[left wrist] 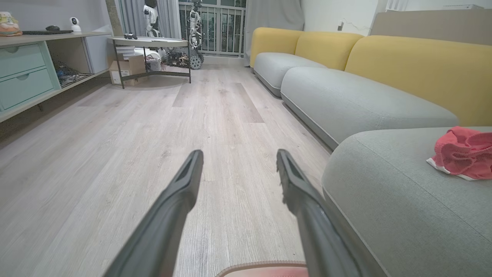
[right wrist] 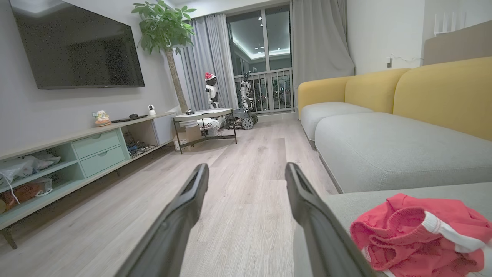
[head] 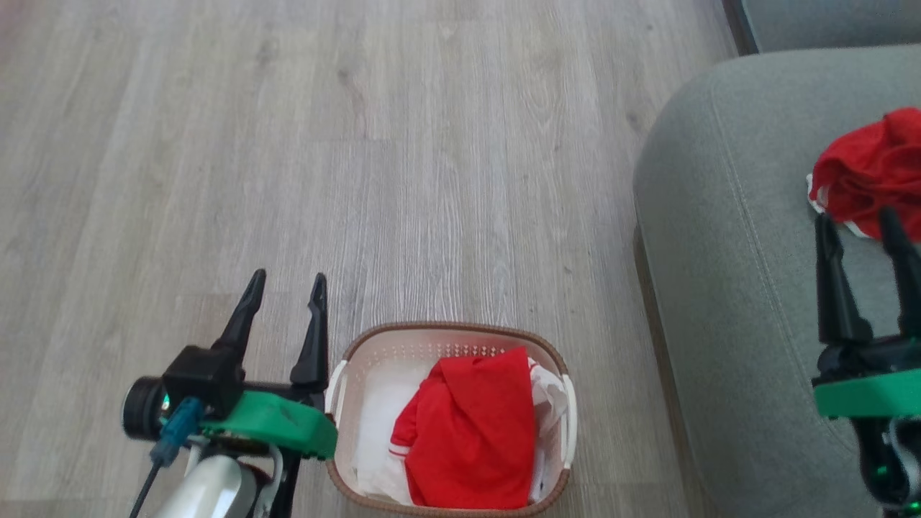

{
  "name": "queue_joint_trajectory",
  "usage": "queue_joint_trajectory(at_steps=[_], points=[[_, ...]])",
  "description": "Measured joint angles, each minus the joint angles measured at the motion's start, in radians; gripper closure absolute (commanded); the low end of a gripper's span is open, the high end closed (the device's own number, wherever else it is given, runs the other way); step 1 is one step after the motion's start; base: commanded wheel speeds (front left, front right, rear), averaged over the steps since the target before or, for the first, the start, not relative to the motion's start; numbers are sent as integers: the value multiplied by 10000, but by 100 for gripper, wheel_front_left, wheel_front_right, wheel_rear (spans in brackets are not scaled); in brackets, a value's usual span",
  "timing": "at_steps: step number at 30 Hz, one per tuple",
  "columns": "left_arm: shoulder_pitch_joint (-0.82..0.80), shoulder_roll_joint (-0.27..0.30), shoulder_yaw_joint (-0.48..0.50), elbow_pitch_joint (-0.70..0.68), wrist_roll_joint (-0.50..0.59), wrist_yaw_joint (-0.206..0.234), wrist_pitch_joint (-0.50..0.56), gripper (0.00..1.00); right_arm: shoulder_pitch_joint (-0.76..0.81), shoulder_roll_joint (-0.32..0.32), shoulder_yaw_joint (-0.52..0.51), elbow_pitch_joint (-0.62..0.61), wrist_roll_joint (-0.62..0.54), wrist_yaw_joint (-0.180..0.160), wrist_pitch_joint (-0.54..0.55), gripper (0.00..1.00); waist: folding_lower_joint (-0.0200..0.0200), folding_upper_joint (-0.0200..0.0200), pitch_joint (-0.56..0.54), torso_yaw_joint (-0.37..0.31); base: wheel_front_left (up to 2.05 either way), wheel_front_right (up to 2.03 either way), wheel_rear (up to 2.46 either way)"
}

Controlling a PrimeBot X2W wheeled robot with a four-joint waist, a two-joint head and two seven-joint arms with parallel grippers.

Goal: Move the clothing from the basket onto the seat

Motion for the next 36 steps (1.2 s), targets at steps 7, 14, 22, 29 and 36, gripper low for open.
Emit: queue_joint_trajectory(at_steps=[7, 14, 22, 29, 36], points=[[-581, -426, -127, 520, 13, -282, -2, 0, -447, -228, 17, -232, 236, 0, 0, 0, 0, 0, 642, -199, 0, 0, 0], [-1363, -993, -355, 1839, 13, -736, -2, 0, -1229, -671, 65, -447, 443, 0, 0, 0, 0, 0, 1520, -546, 0, 0, 0], [-2433, -1753, -723, 4172, 17, -1638, -4, 0, -1929, -955, -77, -499, 683, 0, 0, 0, 1, 0, 2495, -939, 0, 0, 0], [-3912, -2512, -957, 6964, 71, -2428, -4, 0, -2851, -1197, -299, -552, 880, 0, 0, 0, 1, 0, 3516, -1307, 0, 0, 0], [-5035, -2886, -936, 9072, -136, -3066, -2, 0, -3356, -1310, -337, -594, 995, 0, 0, 0, 2, 0, 4474, -1630, 0, 0, 0]])
